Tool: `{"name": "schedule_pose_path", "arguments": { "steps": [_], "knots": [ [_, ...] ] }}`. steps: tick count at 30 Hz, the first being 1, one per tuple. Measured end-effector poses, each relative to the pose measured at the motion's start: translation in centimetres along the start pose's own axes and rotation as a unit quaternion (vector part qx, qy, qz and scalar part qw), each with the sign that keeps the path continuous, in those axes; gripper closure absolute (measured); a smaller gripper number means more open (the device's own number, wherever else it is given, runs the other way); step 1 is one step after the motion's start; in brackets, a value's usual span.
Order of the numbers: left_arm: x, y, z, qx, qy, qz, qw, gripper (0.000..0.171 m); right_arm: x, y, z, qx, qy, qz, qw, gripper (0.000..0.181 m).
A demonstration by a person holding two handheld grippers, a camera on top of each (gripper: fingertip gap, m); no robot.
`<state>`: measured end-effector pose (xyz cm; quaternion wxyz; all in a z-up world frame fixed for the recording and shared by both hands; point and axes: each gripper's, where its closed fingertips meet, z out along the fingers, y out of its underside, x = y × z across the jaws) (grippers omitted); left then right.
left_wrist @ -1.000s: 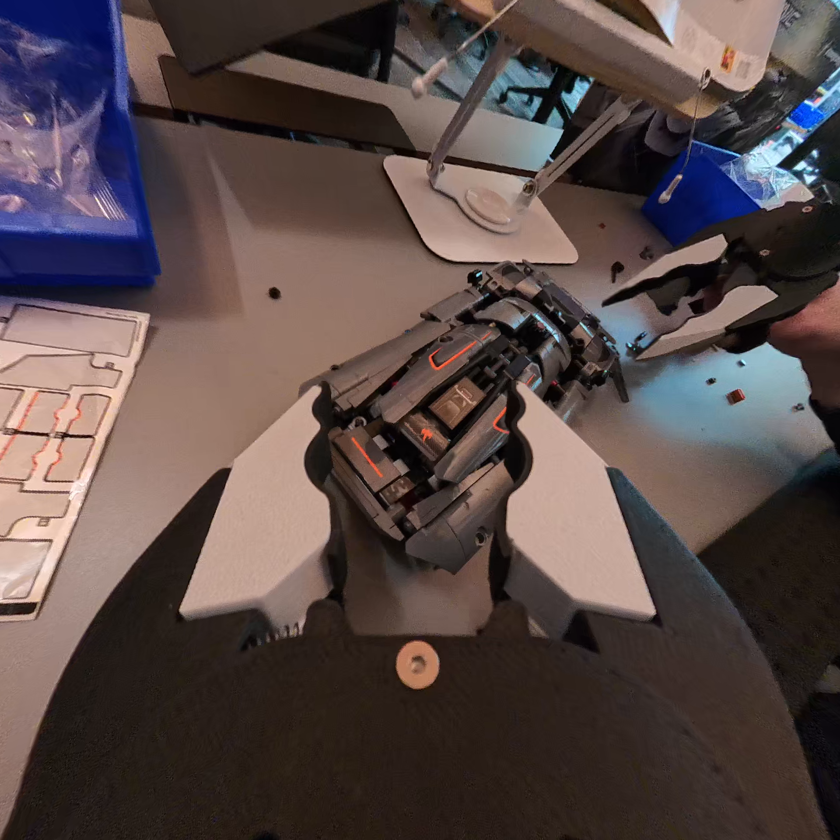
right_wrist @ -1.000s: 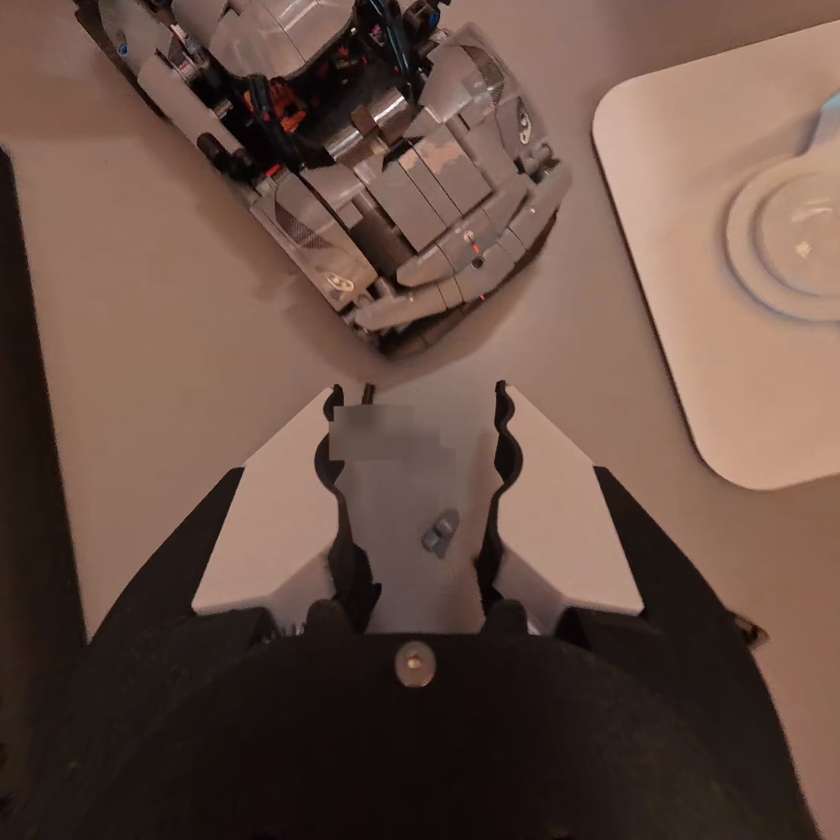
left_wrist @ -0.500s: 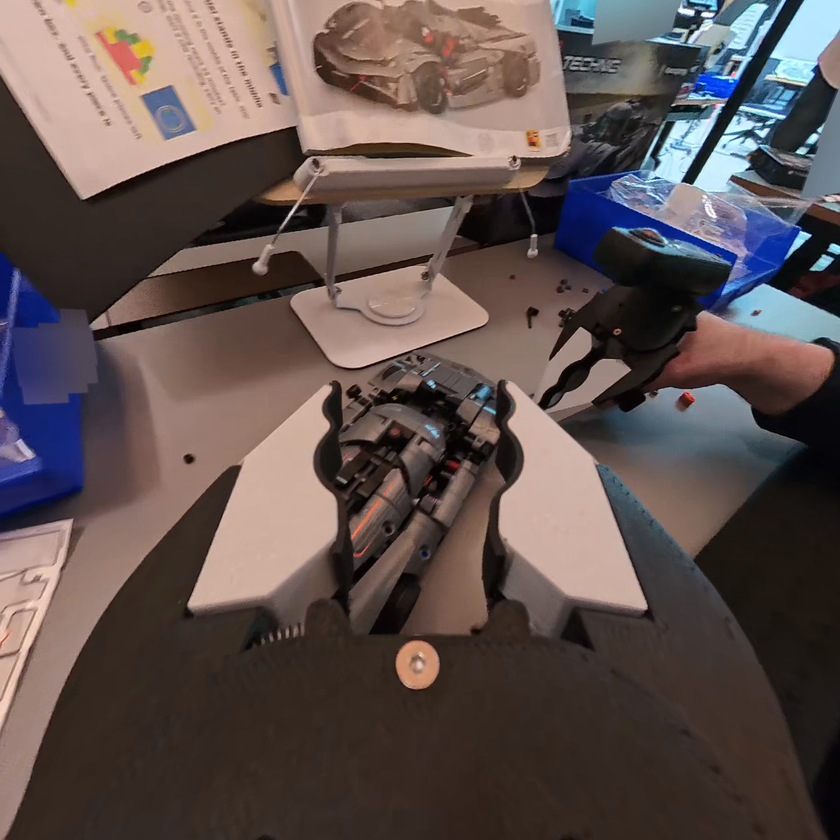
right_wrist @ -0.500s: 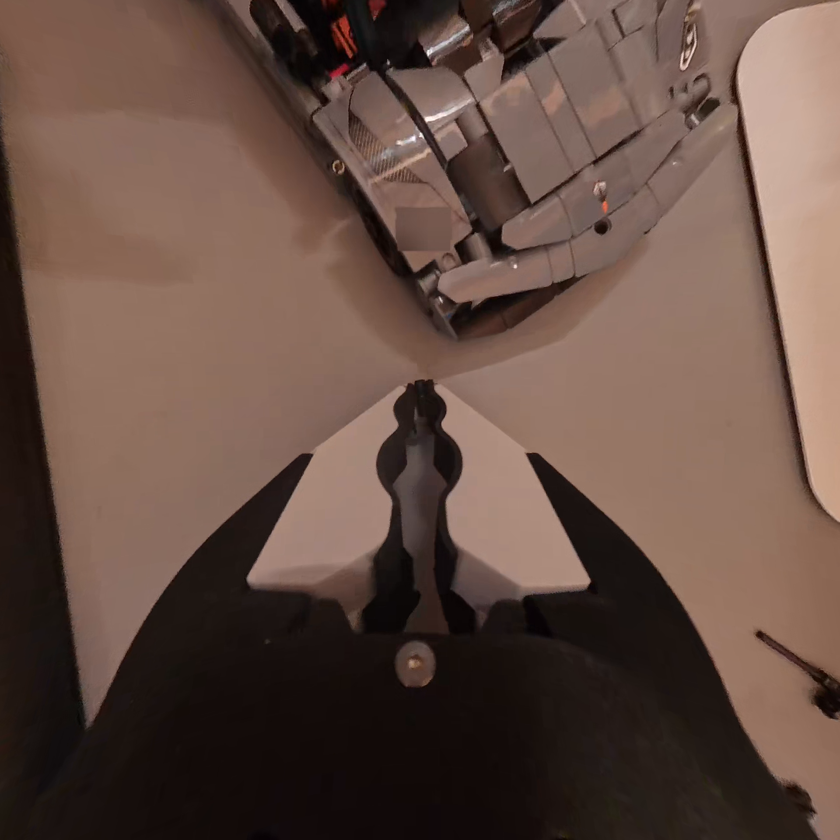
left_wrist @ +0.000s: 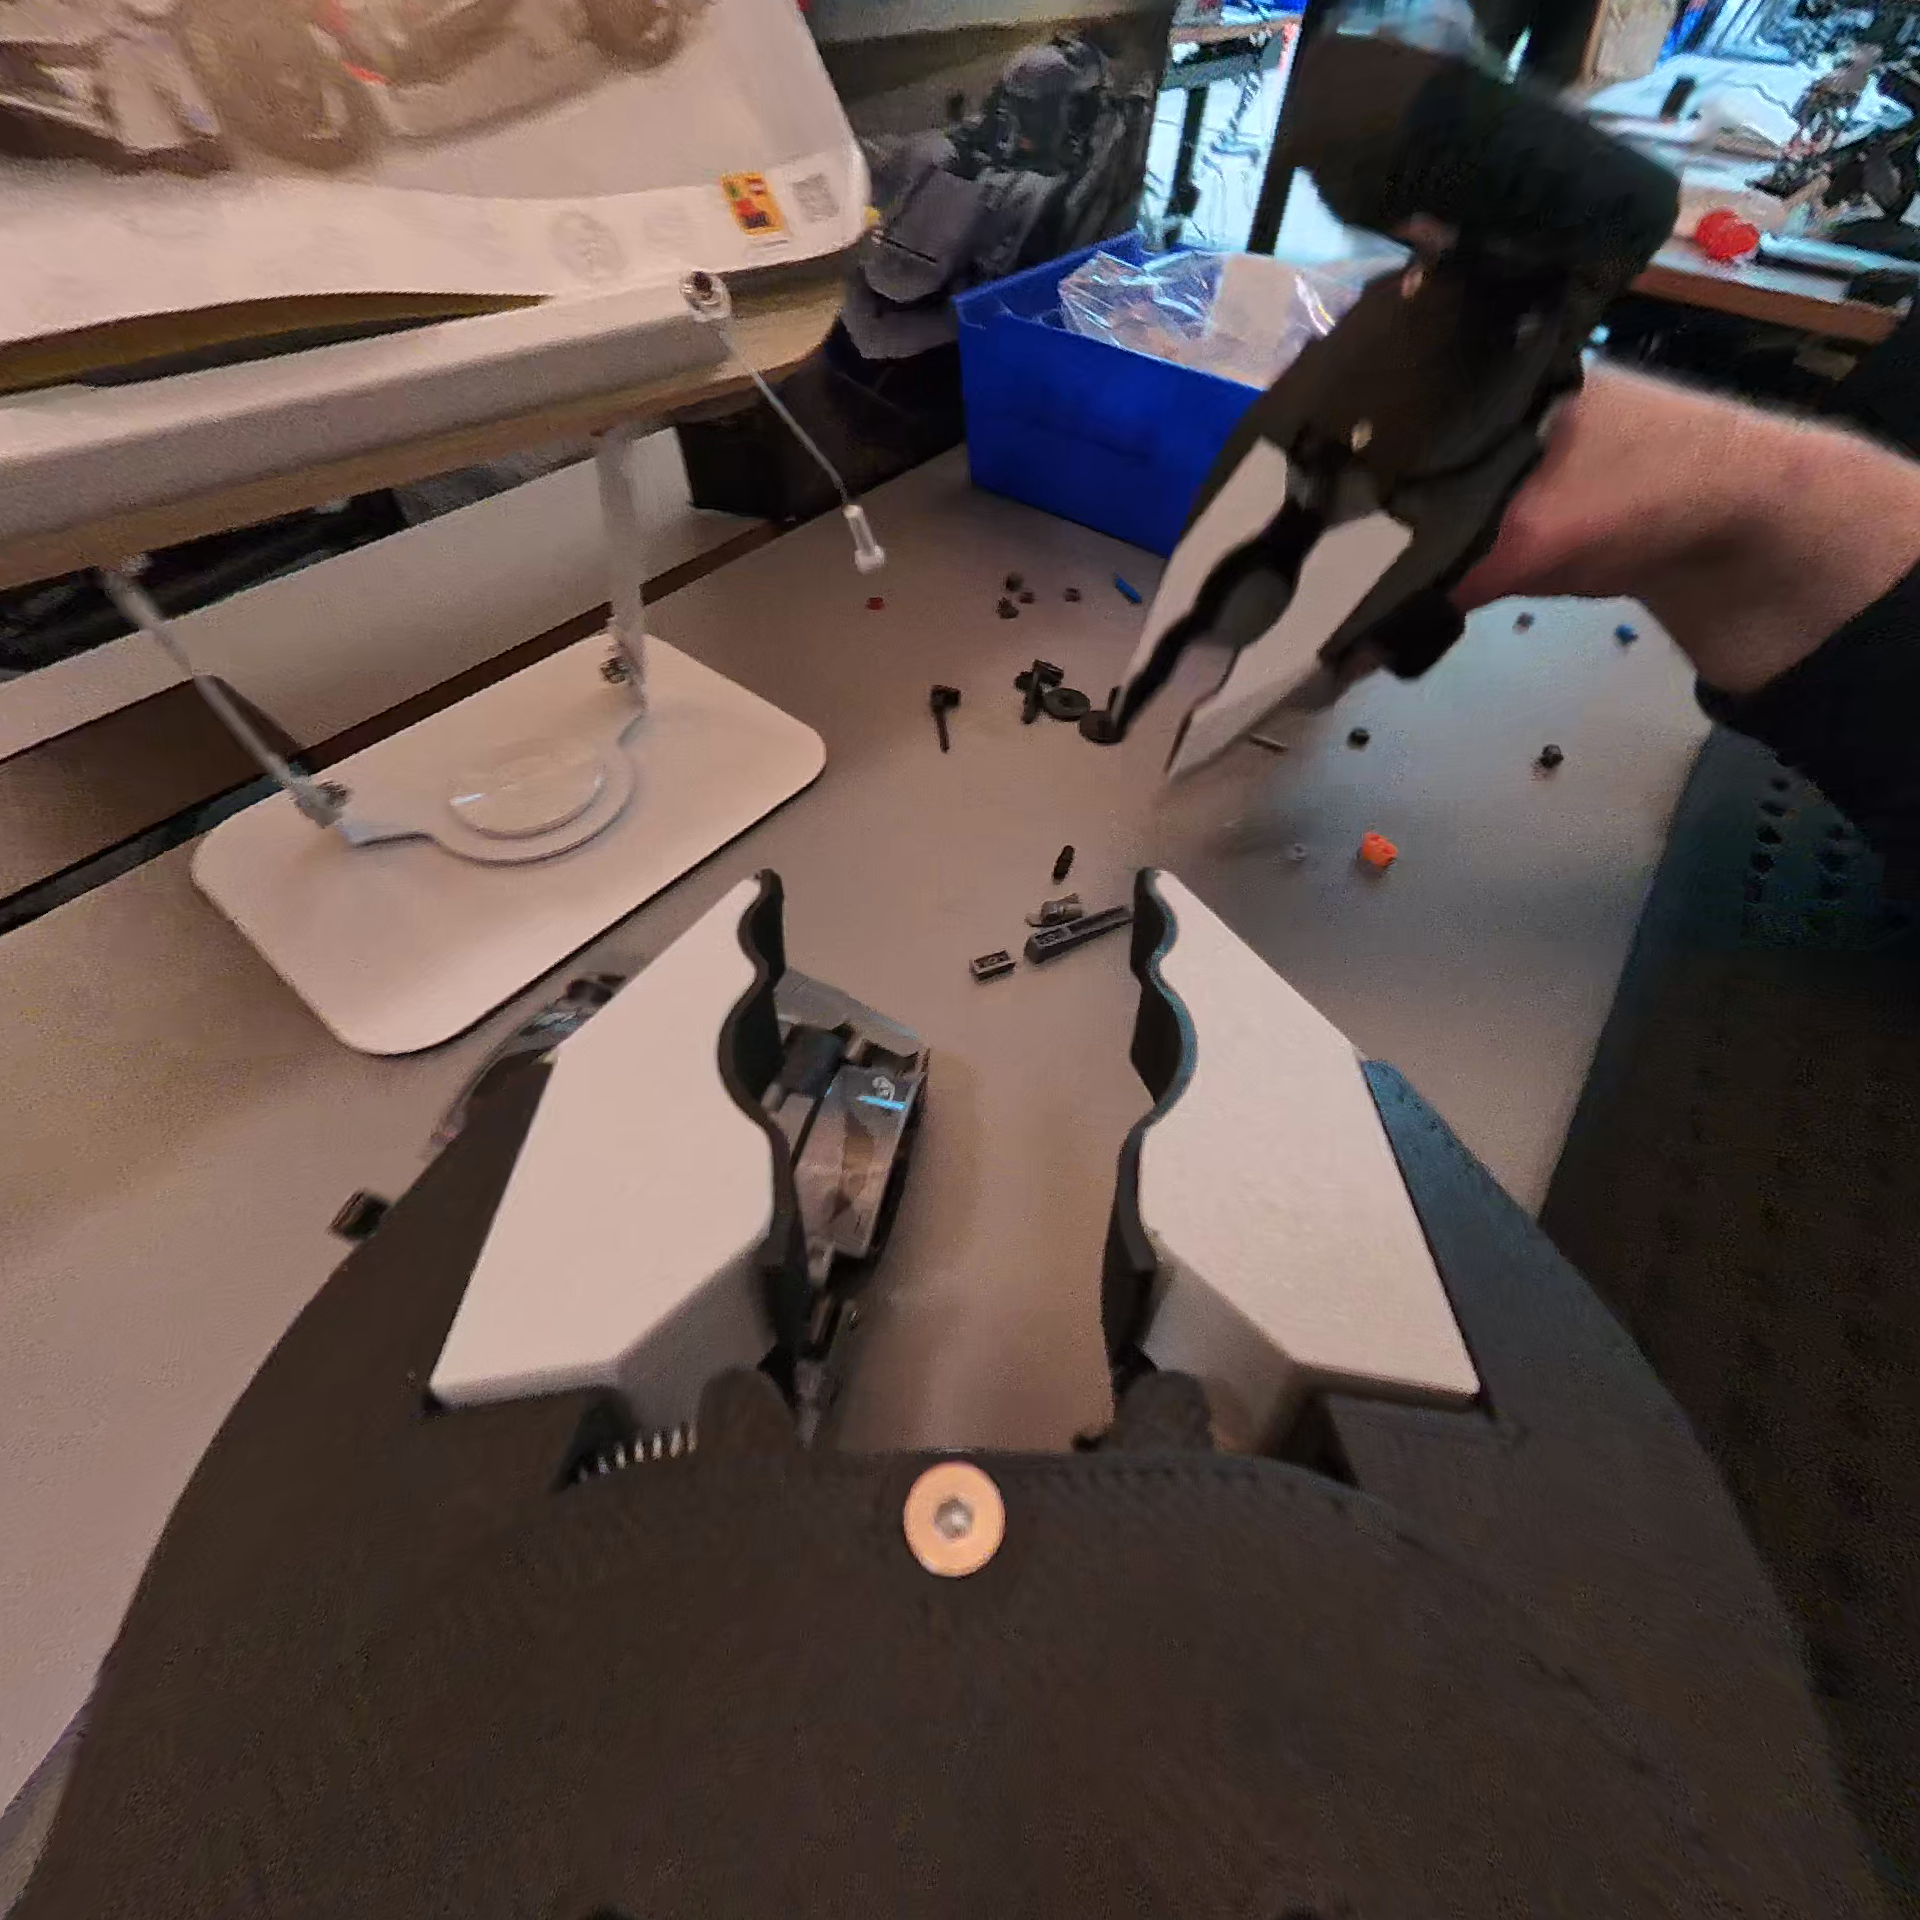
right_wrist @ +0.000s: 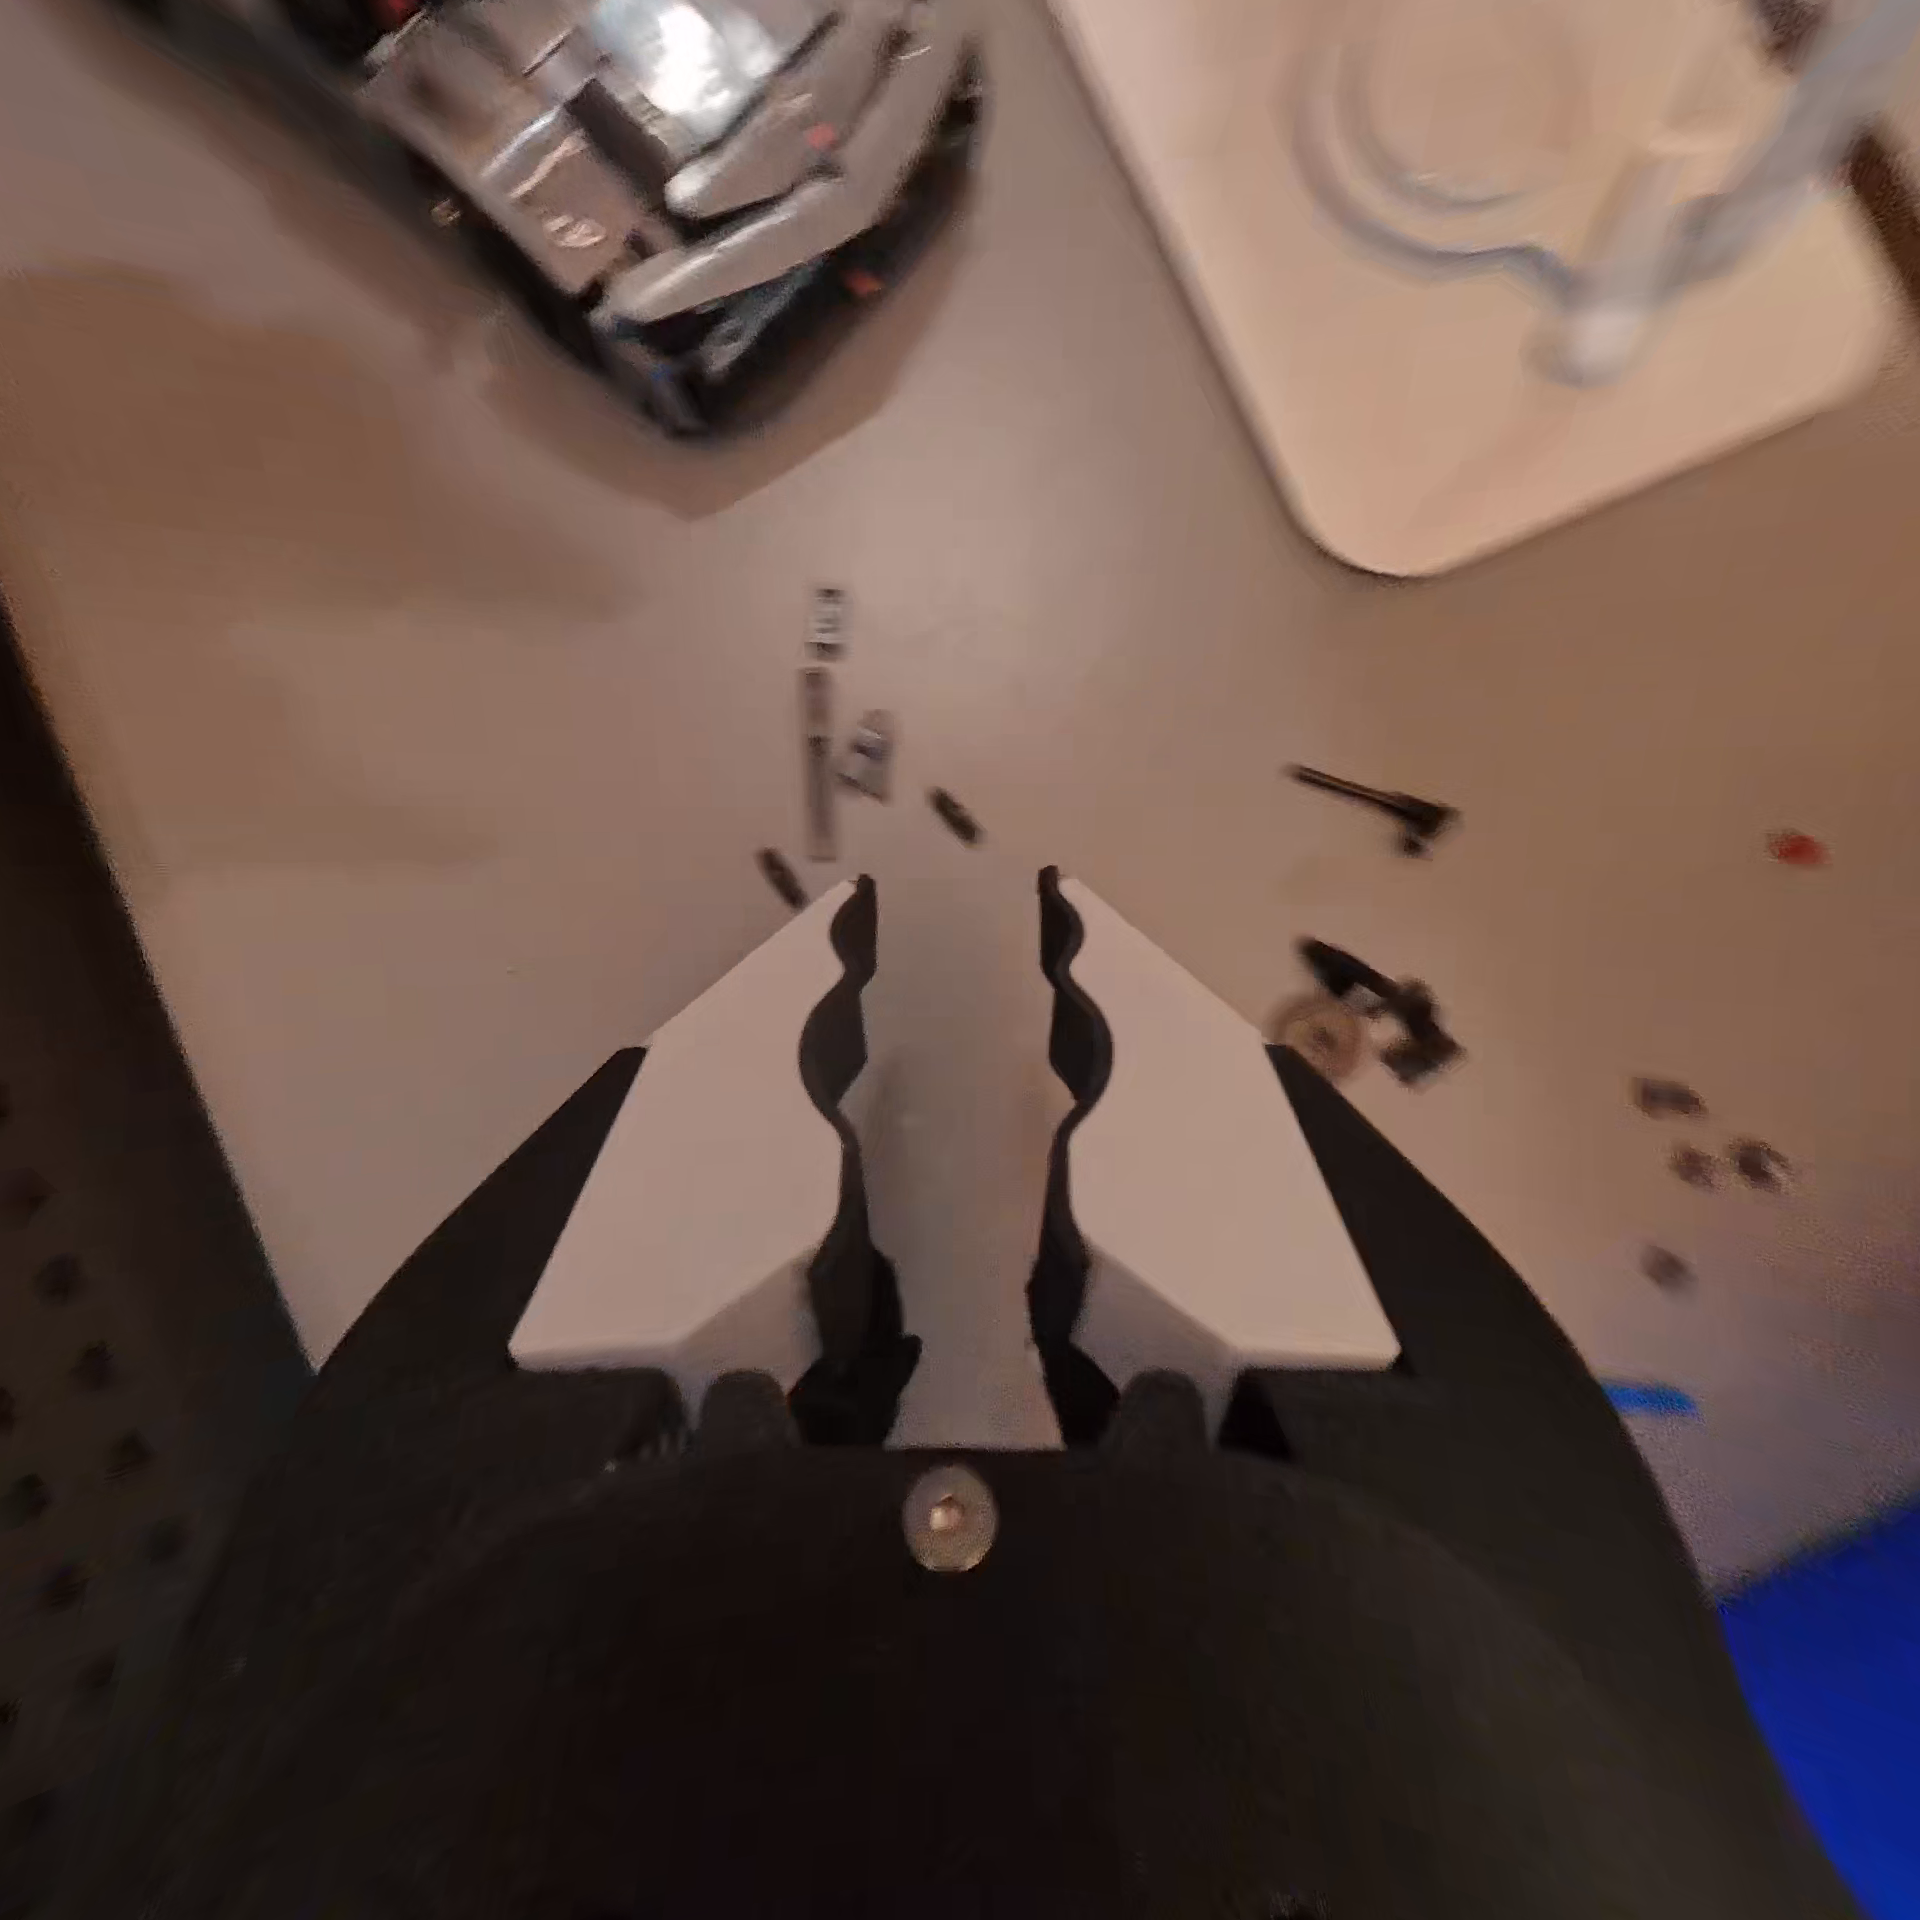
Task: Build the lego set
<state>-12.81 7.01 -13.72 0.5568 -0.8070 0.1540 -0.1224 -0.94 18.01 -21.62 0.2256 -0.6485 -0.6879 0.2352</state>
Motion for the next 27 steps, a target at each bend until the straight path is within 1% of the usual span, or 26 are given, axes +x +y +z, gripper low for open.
{"name": "schedule_pose_path", "arguments": {
  "steps": [3,4,6,9,11,12,13,15,17,19,20,22,24,27],
  "knots": [
    [1.3,0.0,2.4,-0.016,0.029,0.009,0.999,0.106,4.9,0.2,-3.4,0.031,0.068,0.041,0.996,0.134],
    [1.8,0.0,3.1,-0.02,0.039,0.012,0.999,0.106,6.6,0.4,-4.4,0.036,0.093,0.056,0.993,0.132],
    [2.7,0.1,4.6,-0.03,0.056,0.019,0.998,0.106,9.7,0.7,-5.7,0.055,0.119,0.108,0.985,0.134],
    [3.6,0.2,6.5,-0.032,0.064,0.037,0.997,0.107,12.6,1.0,-5.6,0.061,0.119,0.175,0.975,0.132],
    [4.2,0.5,7.4,-0.03,0.064,0.053,0.996,0.11,13.8,1.1,-4.8,0.038,0.13,0.194,0.972,0.137],
    [4.5,0.7,7.6,-0.027,0.062,0.063,0.996,0.111,13.9,0.8,-4.2,0.027,0.129,0.192,0.973,0.138],
    [4.7,1.0,7.9,-0.03,0.062,0.071,0.995,0.111,14.0,0.5,-3.8,0.015,0.132,0.18,0.975,0.143],
    [4.9,1.4,8.0,-0.029,0.061,0.083,0.994,0.111,14.8,0.6,-3.2,-0.035,0.159,0.141,0.977,0.145],
    [4.7,1.7,8.0,-0.031,0.052,0.096,0.994,0.111,15.6,0.5,-3.2,-0.091,0.18,0.077,0.976,0.148],
    [4.5,1.9,7.9,-0.03,0.054,0.093,0.994,0.112,15.8,1.2,-3.0,-0.157,0.167,0.041,0.973,0.147],
    [4.6,1.9,7.9,-0.03,0.059,0.086,0.994,0.112,15.9,1.7,-2.9,-0.188,0.158,0.042,0.969,0.147],
    [4.7,2.0,7.9,-0.029,0.065,0.08,0.994,0.112,16.7,2.7,-2.2,-0.223,0.147,0.067,0.961,0.149],
    [4.9,2.1,7.9,-0.03,0.068,0.083,0.994,0.112,17.3,3.7,-1.4,-0.247,0.145,0.087,0.954,0.168],
    [4.9,2.2,7.8,-0.031,0.068,0.087,0.993,0.112,17.8,4.8,-0.3,-0.273,0.148,0.075,0.948,0.163]
  ]
}}
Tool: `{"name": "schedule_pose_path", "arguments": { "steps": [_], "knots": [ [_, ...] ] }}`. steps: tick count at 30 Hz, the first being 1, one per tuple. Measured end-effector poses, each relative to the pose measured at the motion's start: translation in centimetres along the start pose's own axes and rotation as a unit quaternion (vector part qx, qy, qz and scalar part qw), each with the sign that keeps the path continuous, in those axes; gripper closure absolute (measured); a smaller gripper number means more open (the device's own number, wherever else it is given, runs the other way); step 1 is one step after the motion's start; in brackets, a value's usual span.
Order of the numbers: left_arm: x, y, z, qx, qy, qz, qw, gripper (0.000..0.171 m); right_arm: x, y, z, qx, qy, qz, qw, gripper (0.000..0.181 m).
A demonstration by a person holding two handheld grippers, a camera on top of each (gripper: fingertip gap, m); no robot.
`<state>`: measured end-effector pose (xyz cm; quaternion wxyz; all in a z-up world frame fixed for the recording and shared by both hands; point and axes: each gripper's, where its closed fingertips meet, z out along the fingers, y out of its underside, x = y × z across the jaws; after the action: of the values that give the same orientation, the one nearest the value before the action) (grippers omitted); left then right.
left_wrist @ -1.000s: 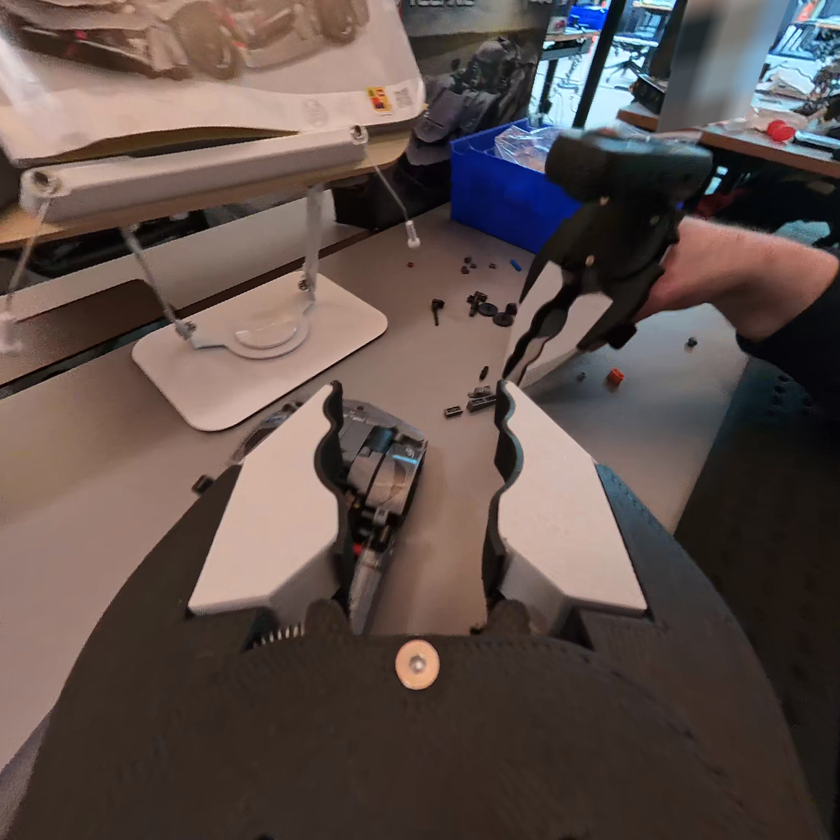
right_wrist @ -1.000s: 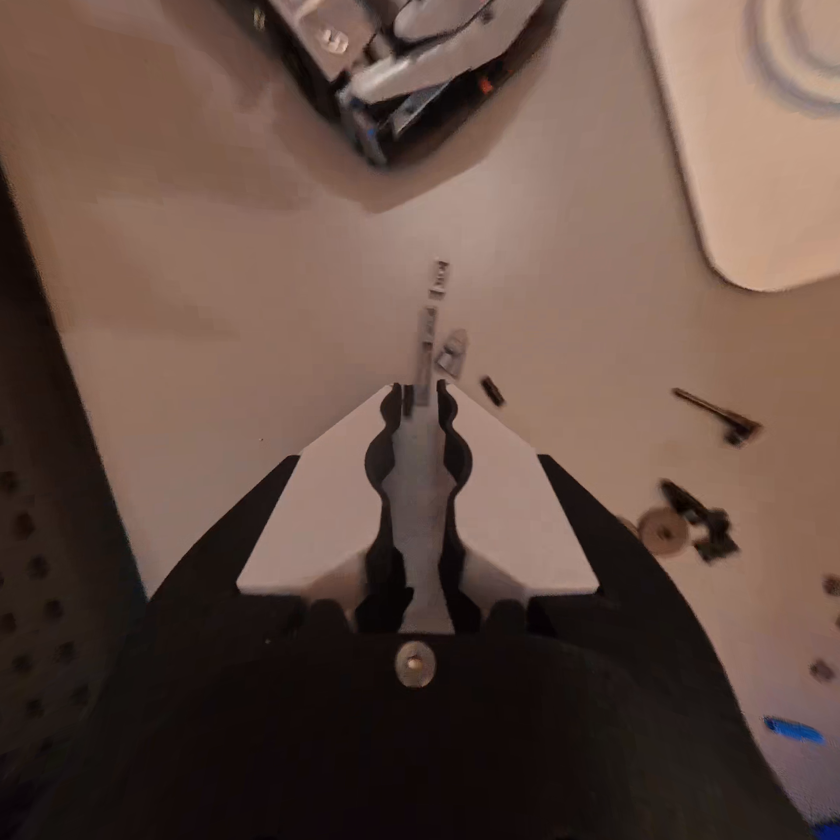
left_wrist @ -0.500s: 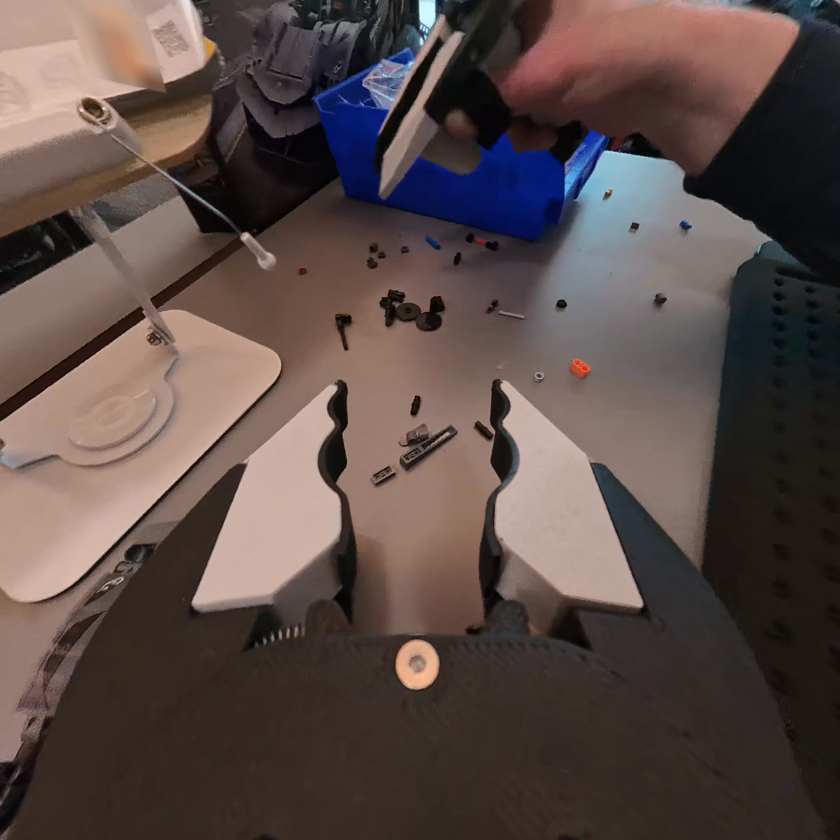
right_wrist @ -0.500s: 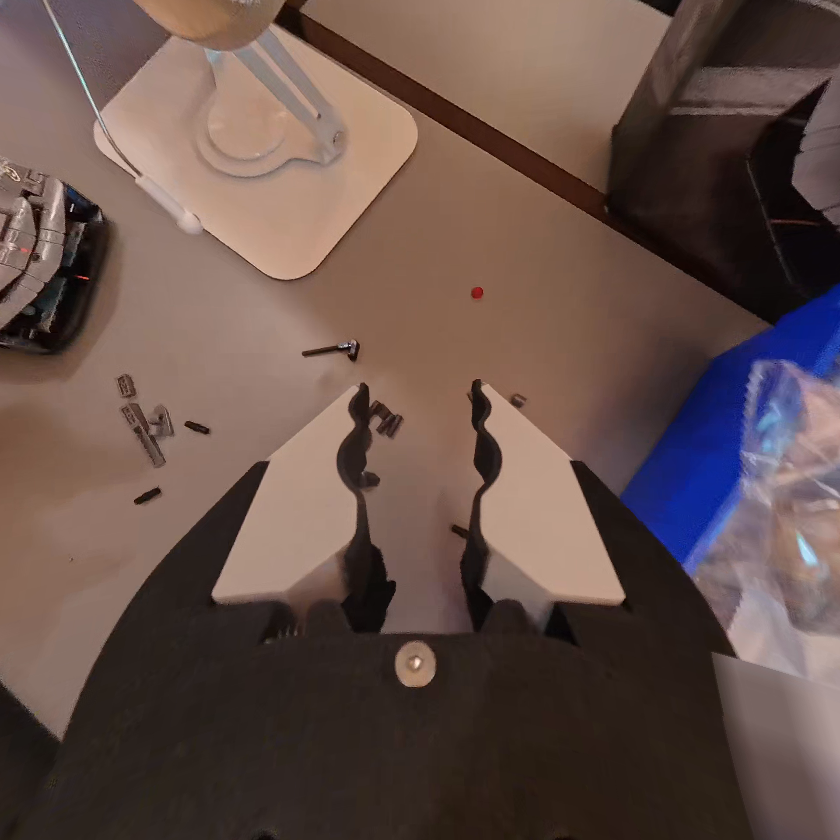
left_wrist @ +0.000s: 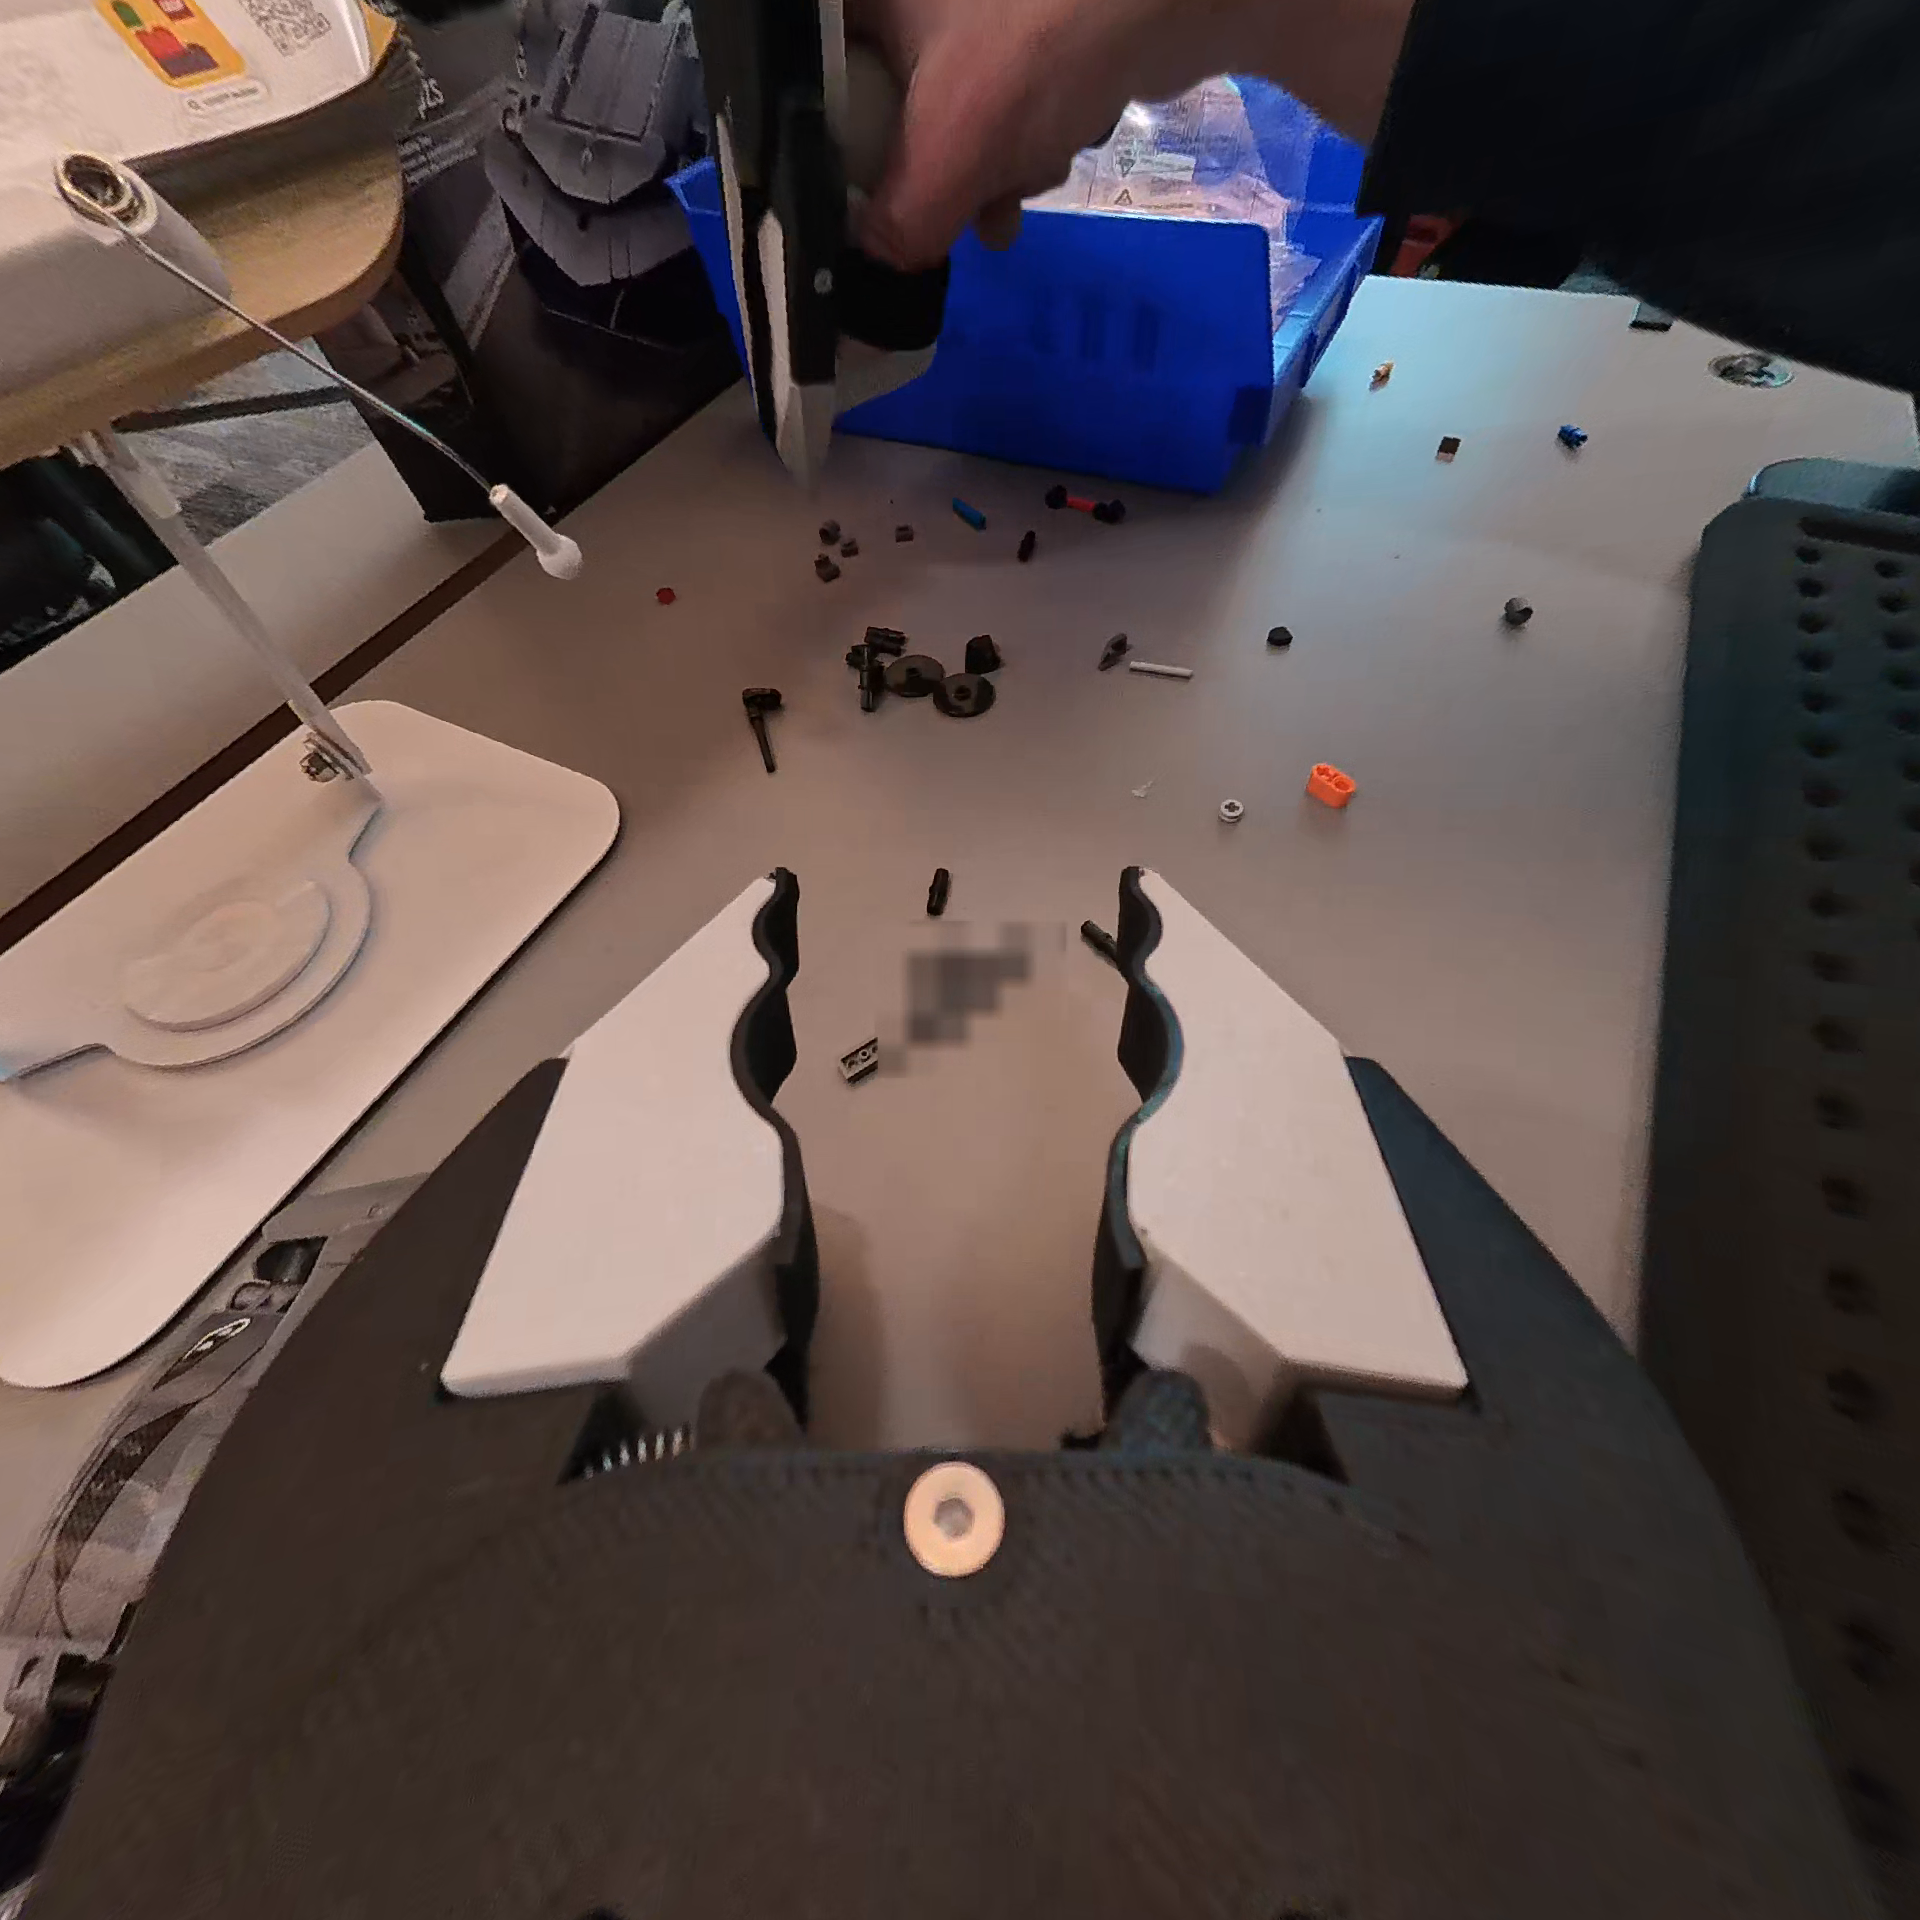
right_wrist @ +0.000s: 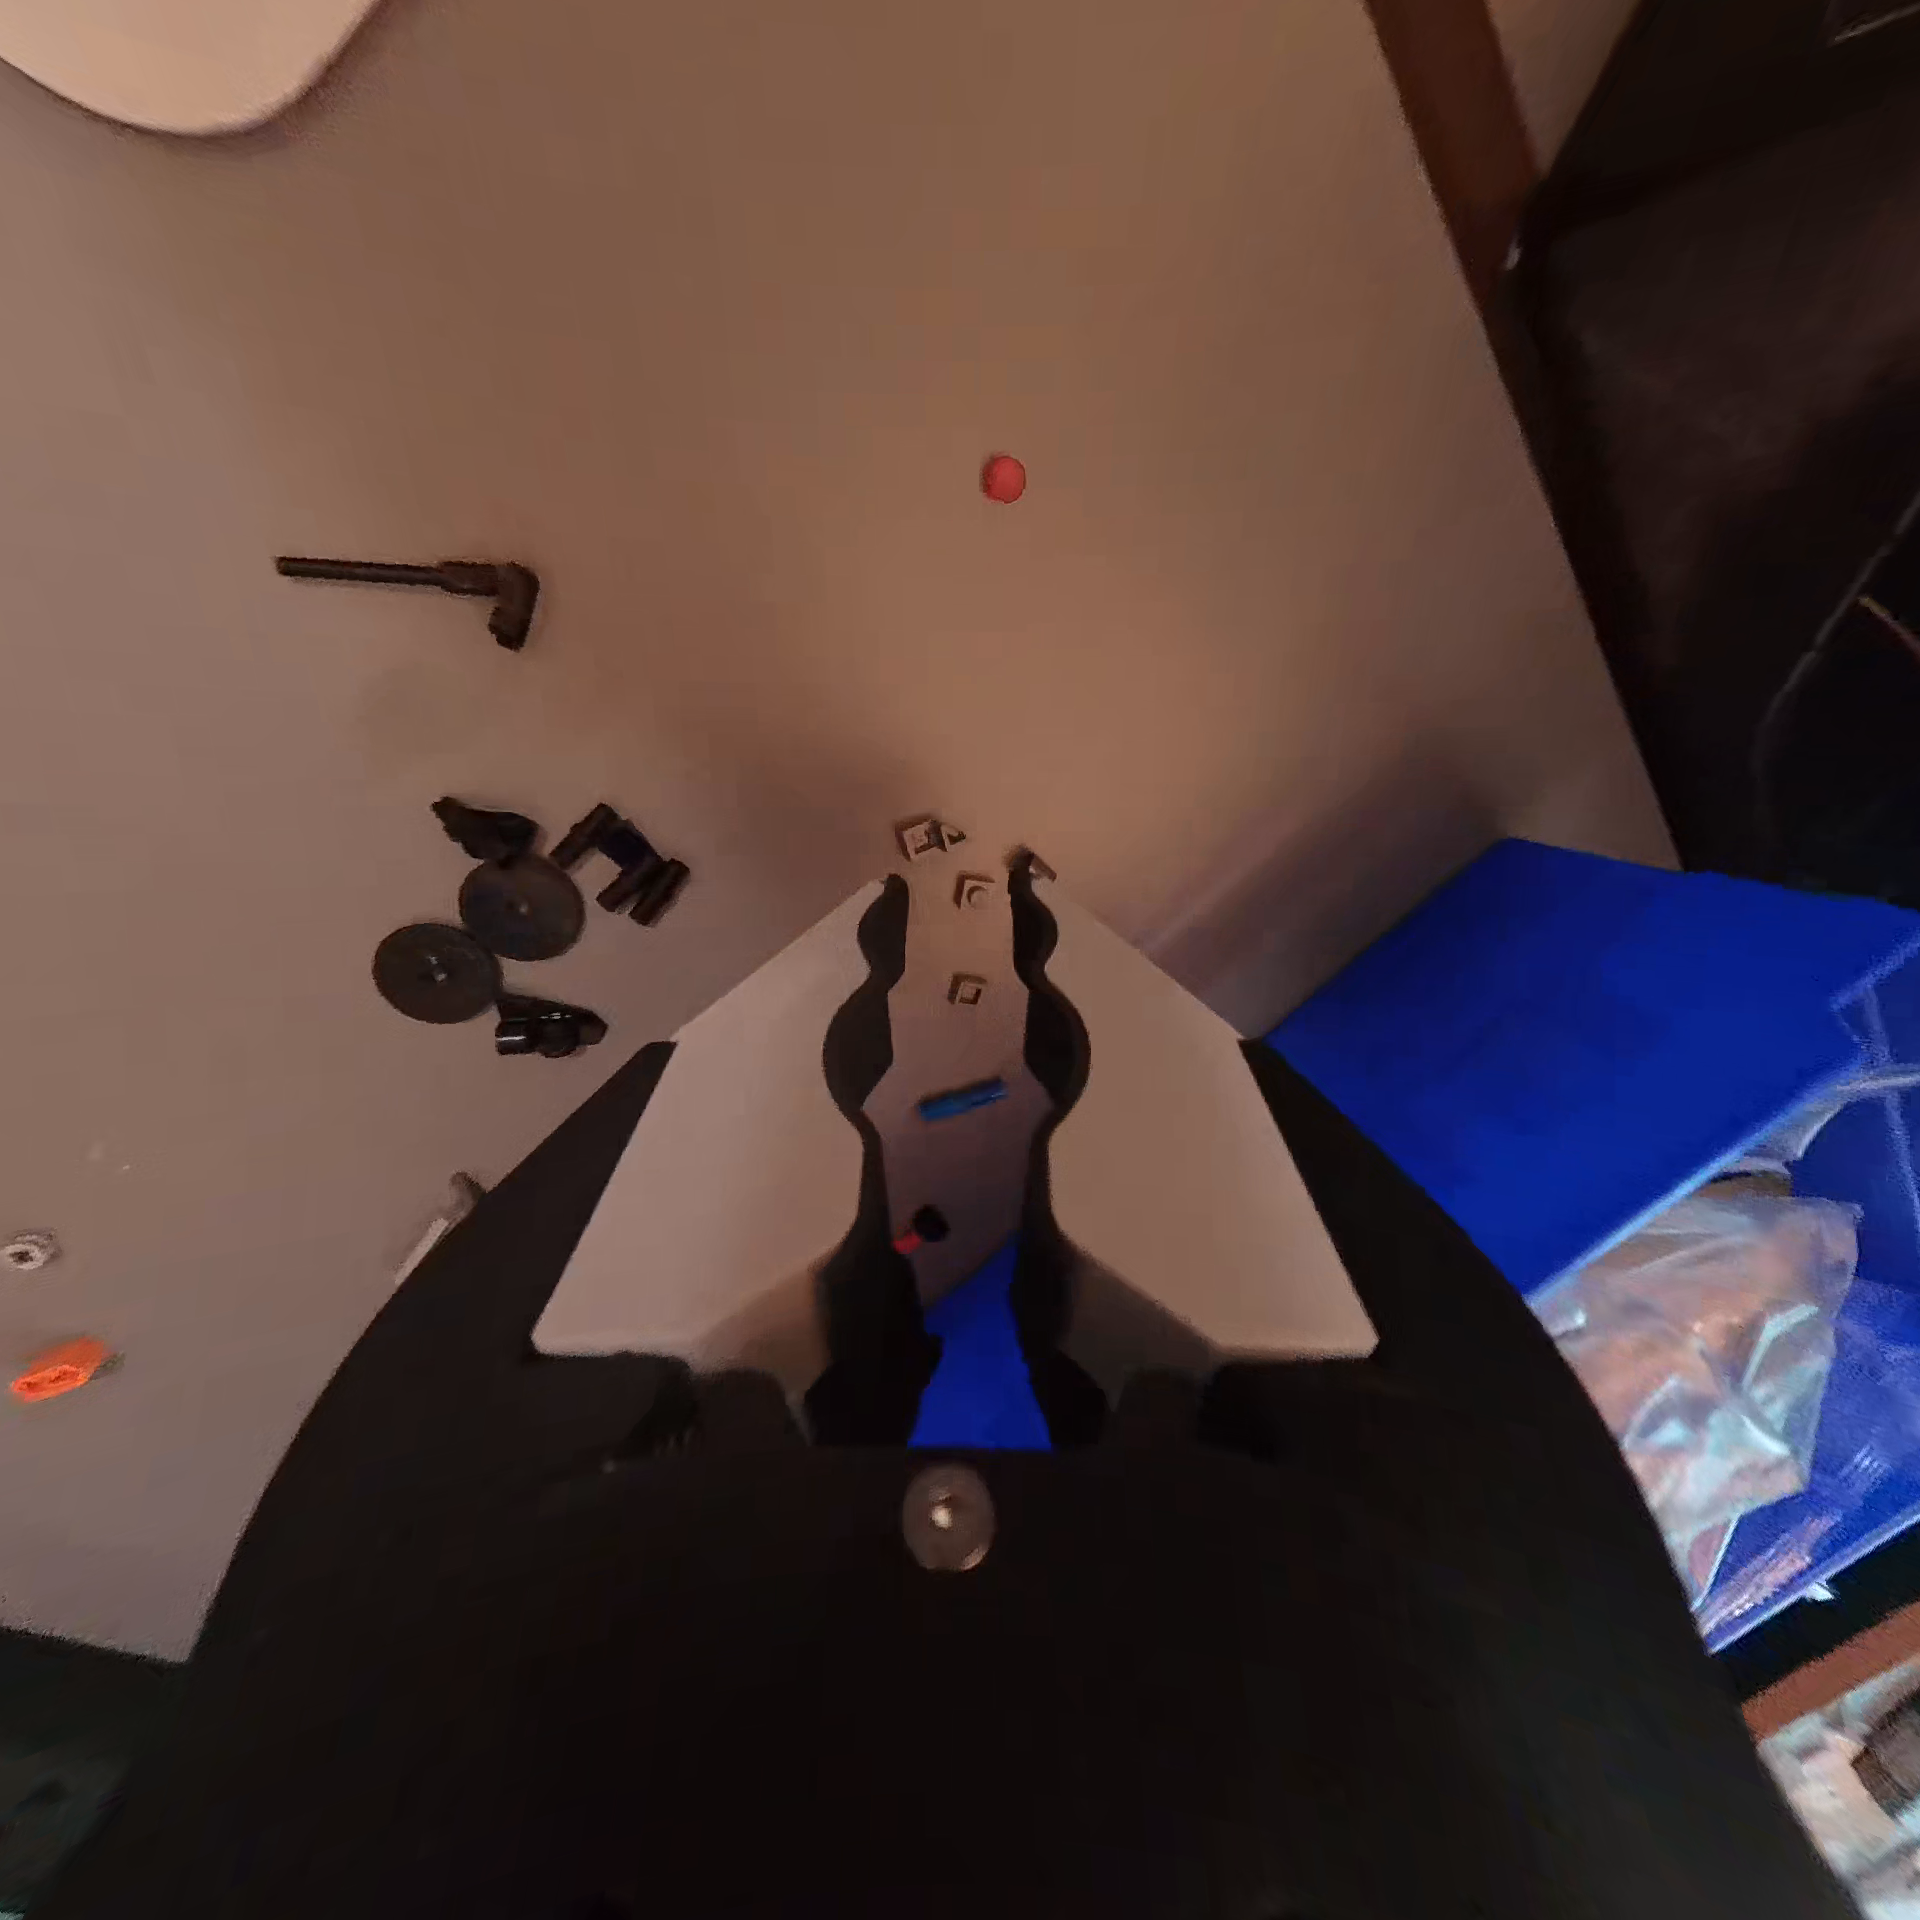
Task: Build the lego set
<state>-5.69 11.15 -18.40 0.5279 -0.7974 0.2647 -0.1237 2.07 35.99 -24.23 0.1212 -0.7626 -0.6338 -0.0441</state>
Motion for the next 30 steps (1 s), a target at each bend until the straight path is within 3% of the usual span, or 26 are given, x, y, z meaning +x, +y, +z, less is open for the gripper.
{"name": "schedule_pose_path", "arguments": {
  "steps": [6,8,15,19,26,29,30],
  "knots": [
    [0.0,-0.1,-0.1,0.005,0.007,-0.01,1.0,0.112,1.1,1.9,1.0,-0.069,0.016,-0.068,0.995,0.16],
    [0.2,-0.2,-0.2,0.007,0.008,-0.008,1.0,0.112,1.3,2.2,1.1,-0.083,0.012,-0.048,0.995,0.157],
    [-0.1,-0.6,-0.5,0.016,0.007,-0.014,1.0,0.113,1.6,1.0,2.9,-0.008,-0.048,0.139,0.989,0.181],
    [-0.2,-0.7,-0.6,0.021,0.01,-0.018,1.0,0.113,1.8,1.5,3.5,-0.003,-0.056,0.18,0.982,0.181],
    [-0.2,-0.8,-0.7,0.023,0.01,-0.019,1.0,0.113,0.7,2.0,3.4,-0.018,-0.066,0.172,0.983,0.181],
    [-0.2,-0.8,-0.6,0.025,0.012,-0.022,0.999,0.113,2.6,1.1,2.0,0.034,-0.03,0.208,0.977,0.18],
    [-0.2,-0.8,-0.6,0.025,0.013,-0.023,0.999,0.113,2.8,1.4,2.0,0.025,-0.031,0.22,0.975,0.162]
  ]
}}
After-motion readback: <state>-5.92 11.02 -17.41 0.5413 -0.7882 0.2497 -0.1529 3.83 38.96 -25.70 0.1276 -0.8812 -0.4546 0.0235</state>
